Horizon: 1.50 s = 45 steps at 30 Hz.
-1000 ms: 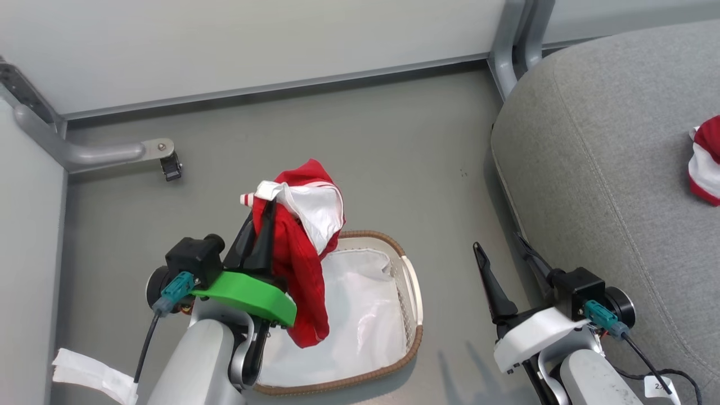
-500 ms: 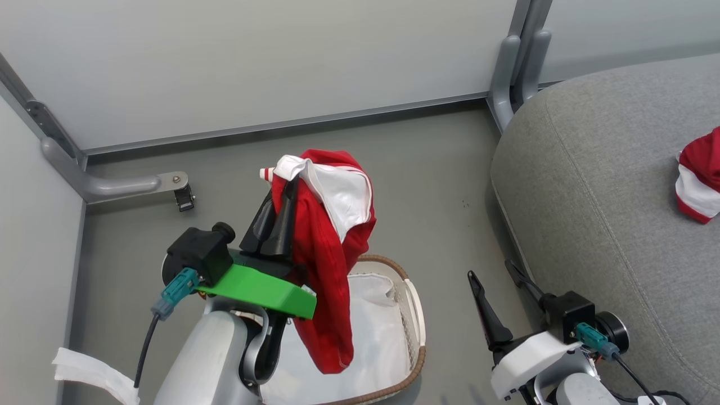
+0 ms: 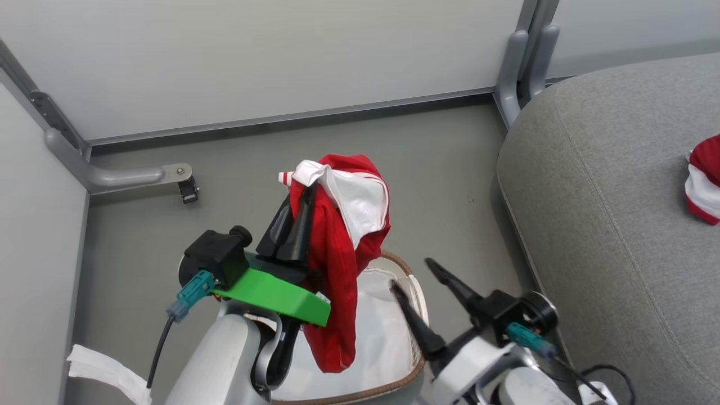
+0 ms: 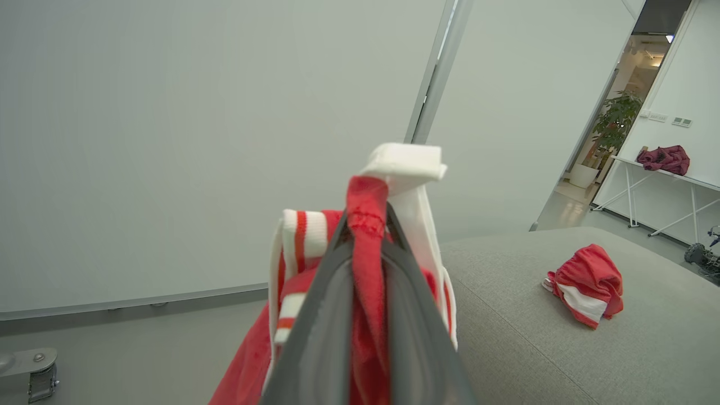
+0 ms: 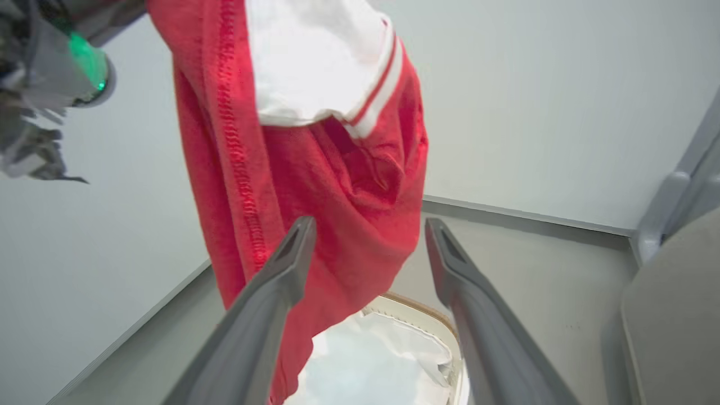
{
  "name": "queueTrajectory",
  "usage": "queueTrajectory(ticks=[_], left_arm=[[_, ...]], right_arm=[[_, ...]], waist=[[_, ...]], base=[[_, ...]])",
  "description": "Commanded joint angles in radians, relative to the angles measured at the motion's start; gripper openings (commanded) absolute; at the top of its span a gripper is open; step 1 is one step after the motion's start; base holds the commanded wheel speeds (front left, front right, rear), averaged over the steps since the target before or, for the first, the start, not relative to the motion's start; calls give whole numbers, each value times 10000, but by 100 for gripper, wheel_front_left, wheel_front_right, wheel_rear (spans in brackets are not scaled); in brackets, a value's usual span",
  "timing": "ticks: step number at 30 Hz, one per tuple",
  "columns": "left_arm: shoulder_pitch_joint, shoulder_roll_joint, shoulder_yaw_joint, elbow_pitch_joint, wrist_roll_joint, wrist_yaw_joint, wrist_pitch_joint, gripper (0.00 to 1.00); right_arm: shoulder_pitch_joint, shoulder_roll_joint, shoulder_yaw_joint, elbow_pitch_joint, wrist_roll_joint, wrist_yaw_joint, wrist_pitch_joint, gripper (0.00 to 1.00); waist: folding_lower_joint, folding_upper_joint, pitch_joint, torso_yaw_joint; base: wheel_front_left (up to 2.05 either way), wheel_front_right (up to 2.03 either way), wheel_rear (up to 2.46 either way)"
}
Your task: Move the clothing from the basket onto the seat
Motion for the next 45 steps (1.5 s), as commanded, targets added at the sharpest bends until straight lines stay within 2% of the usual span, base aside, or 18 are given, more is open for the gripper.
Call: queueTrajectory(ticks=[1,5,8,16,29,30,31,32,38,39,40,41,45], left_arm=[[-82,26,-40,-9,-41,-36,-35,0],[-212,26,-259,47,-133,-36,-35,0],[-288,27,-397,81,-202,-36,-35,0],[-437,25,-925,51,-471,-24,-37,0],[-515,25,-2178,-61,-1068,6,-35,0],[-518,24,-2227,-65,-1097,16,-37,0],[-518,25,-2250,-57,-1096,23,-35,0],[-504,25,-2260,-30,-1119,40,-35,0],[-417,22,-2068,152,-865,162,-35,0],[-384,24,-2007,182,-811,187,-35,23],[-342,24,-1942,214,-737,209,-35,52],[-300,25,-1901,277,-698,217,-31,100],[-224,25,-1750,441,-378,195,-21,100]], right_arm=[[-315,-68,416,-29,138,-10,-48,100],[-1181,-77,1573,137,340,-10,-48,100],[-1728,-69,1935,355,352,-10,-48,100],[-2625,-41,2007,801,-86,-11,-48,100],[-3072,-40,1879,1894,-507,-11,-48,100],[-3081,-41,1909,1976,-432,-11,-48,74],[-3095,-44,1922,2032,-375,-11,-48,35],[-3140,-44,1921,2043,-320,-11,-48,0],[-3010,-51,1702,1916,-117,-11,-48,0],[-2971,-47,1660,1876,-116,-11,-48,0],[-2919,-45,1590,1838,-126,-11,-48,0],[-2872,-45,1523,1796,-116,-11,-48,0],[-2724,-43,1093,1622,-104,-11,-48,0]], waist=[[1,0,71,95],[1,0,156,271],[1,0,184,429],[1,0,201,914],[1,0,32,1493],[1,0,25,1524],[1,0,24,1546],[1,0,27,1568],[1,0,75,1456],[1,0,87,1401],[1,0,109,1317],[1,0,130,1232],[1,0,263,734]], base=[[0,0,0],[0,0,0],[0,0,0],[0,0,0],[0,0,0],[0,0,0],[0,0,0],[0,0,0],[0,0,0],[0,0,0],[0,0,0],[0,0,0],[0,0,0]])
